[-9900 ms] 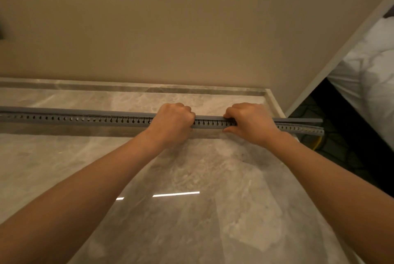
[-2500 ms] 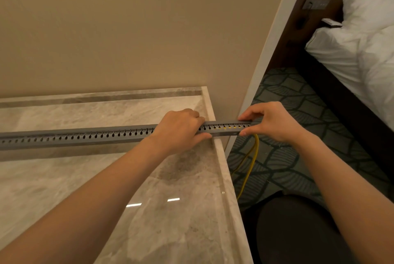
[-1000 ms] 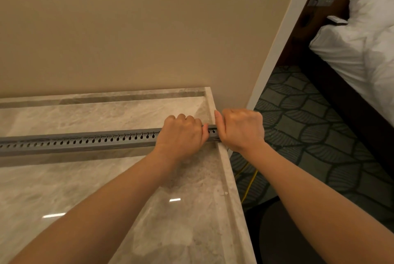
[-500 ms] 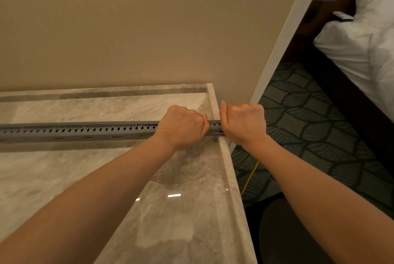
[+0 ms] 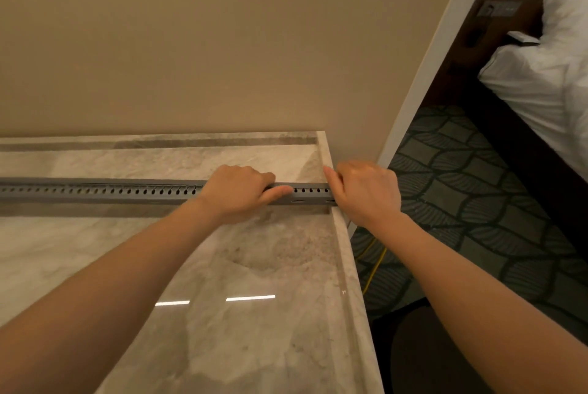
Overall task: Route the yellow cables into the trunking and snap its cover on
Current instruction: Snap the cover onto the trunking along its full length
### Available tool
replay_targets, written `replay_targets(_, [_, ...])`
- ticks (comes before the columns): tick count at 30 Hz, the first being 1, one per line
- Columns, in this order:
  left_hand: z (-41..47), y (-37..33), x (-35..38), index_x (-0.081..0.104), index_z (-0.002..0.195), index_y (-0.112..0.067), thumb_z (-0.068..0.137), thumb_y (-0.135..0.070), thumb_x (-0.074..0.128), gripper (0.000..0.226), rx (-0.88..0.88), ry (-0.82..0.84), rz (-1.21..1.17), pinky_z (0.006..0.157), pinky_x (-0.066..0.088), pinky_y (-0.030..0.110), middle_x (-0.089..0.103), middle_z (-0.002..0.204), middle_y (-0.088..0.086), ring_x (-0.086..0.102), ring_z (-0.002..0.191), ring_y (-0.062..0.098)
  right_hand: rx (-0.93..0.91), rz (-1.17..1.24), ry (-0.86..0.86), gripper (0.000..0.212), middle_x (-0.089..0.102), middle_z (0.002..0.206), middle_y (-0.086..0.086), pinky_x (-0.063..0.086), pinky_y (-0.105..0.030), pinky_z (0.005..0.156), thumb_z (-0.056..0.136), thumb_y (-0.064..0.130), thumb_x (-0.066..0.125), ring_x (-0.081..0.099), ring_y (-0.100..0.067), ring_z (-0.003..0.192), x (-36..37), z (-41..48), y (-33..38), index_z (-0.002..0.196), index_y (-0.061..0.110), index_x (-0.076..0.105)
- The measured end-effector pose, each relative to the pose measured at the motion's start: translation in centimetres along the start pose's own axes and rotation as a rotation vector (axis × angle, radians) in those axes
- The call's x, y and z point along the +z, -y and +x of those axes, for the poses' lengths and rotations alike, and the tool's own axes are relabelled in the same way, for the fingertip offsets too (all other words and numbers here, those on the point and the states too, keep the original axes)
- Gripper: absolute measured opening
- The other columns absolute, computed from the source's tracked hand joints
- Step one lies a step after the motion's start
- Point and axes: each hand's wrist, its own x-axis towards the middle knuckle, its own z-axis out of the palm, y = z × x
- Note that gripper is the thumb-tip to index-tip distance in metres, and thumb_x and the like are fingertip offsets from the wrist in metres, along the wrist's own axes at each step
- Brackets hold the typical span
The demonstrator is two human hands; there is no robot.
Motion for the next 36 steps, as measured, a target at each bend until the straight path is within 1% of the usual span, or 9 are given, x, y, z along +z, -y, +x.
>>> replay_targets(3, [-1.7, 3.4, -0.6, 0.044, 0.085, -0.021, 0.088, -0.066, 0.020, 0.051, 0.033, 0.126, 0.000, 0.056, 0.033, 0.031, 0.051, 0.072, 0.000, 0.048, 0.066, 0.022, -0.064, 0.010, 0.116, 0.048, 0.061, 0.087, -0.002, 0.041, -0.030, 0.062, 0.096, 0.052, 0.031, 0.055, -0.019, 0.080, -0.5, 0.3, -0.1, 0.088, 0.017, 0.062])
replay_targets(5, [-2.8, 5.5, -0.8, 0.045, 0.088, -0.022, 0.074, -0.081, 0.004, 0.073, 0.077, 0.130, 0.046, 0.053, 0.033, 0.030, 0.050, 0.071, -0.002, 0.048, 0.065, 0.021, -0.155, 0.002, 0.194, 0.051, 0.057, 0.103, -0.001, 0.039, -0.033, 0.080, 0.093, 0.058, 0.028, 0.049, -0.019, 0.095, -1.2, 0.8, 0.3, 0.104, 0.019, 0.059])
replay_targets(8, [-4.6, 7.7, -1.0, 0.039, 0.088, -0.027, 0.051, -0.090, -0.018, 0.092, 0.085, 0.139, 0.095, 0.048, 0.031, 0.028, 0.049, 0.071, -0.006, 0.048, 0.063, 0.018, -0.354, 0.061, 0.388, 0.053, 0.054, 0.112, -0.001, 0.036, -0.032, 0.087, 0.091, 0.061, 0.029, 0.047, -0.018, 0.101, -2.2, 1.7, 2.4, 0.115, 0.021, 0.053])
replay_targets(16, [-9.1, 13.4, -2.2, 0.045, 0.111, -0.024, 0.091, -0.060, 0.035, 0.043, 0.021, 0.205, 0.093, 0.064, 0.039, 0.029, 0.058, 0.105, -0.004, 0.057, 0.088, 0.019, -0.435, 0.252, 0.490, 0.038, 0.060, 0.101, -0.002, 0.041, -0.031, 0.067, 0.092, 0.049, 0.045, 0.054, -0.020, 0.084, -1.4, 4.8, 12.9, 0.111, 0.017, 0.051])
replay_targets(21, [-12.6, 19.6, -2.0, 0.043, 0.119, -0.025, 0.092, -0.056, 0.038, 0.041, 0.039, 0.217, 0.084, 0.069, 0.040, 0.029, 0.057, 0.112, -0.004, 0.057, 0.096, 0.018, -0.368, 0.306, 0.555, 0.040, 0.060, 0.102, -0.003, 0.046, -0.034, 0.069, 0.092, 0.049, 0.048, 0.056, -0.021, 0.086, -0.9, 6.4, 20.1, 0.117, 0.018, 0.048])
replay_targets(26, [-15.7, 25.2, -1.8, 0.046, 0.115, -0.026, 0.093, -0.054, 0.040, 0.036, 0.046, 0.235, 0.043, 0.065, 0.039, 0.027, 0.059, 0.104, -0.005, 0.057, 0.088, 0.016, -0.358, 0.258, 0.611, 0.033, 0.063, 0.099, -0.007, 0.044, -0.035, 0.069, 0.091, 0.041, 0.054, 0.057, -0.024, 0.084, -0.8, 7.8, 24.0, 0.111, 0.016, 0.049])
replay_targets(31, [-17.9, 30.1, -2.2, 0.046, 0.095, -0.029, 0.089, -0.059, 0.042, 0.032, 0.062, 0.243, -0.036, 0.063, 0.037, 0.027, 0.056, 0.092, -0.008, 0.051, 0.078, 0.012, -0.357, 0.201, 0.513, 0.026, 0.064, 0.097, -0.004, 0.044, -0.031, 0.069, 0.090, 0.034, 0.056, 0.058, -0.021, 0.081, -0.7, 7.8, 26.2, 0.107, 0.015, 0.051])
replay_targets(34, [-18.5, 32.2, -1.8, 0.049, 0.105, -0.029, 0.090, -0.055, 0.045, 0.030, 0.085, 0.210, -0.060, 0.069, 0.041, 0.026, 0.055, 0.101, -0.011, 0.053, 0.087, 0.011, -0.382, 0.156, 0.401, 0.026, 0.066, 0.094, -0.004, 0.049, -0.035, 0.067, 0.089, 0.032, 0.058, 0.061, -0.024, 0.078, 0.2, 8.1, 26.9, 0.106, 0.013, 0.054])
replay_targets(36, [-18.4, 33.2, -1.6, 0.048, 0.115, -0.032, 0.091, -0.053, 0.046, 0.032, 0.094, 0.179, -0.063, 0.073, 0.041, 0.025, 0.054, 0.110, -0.012, 0.054, 0.096, 0.010, -0.436, 0.137, 0.278, 0.027, 0.068, 0.084, -0.006, 0.051, -0.034, 0.054, 0.080, 0.027, 0.069, 0.064, -0.027, 0.069, 1.0, 8.2, 27.0, 0.099, 0.009, 0.060])
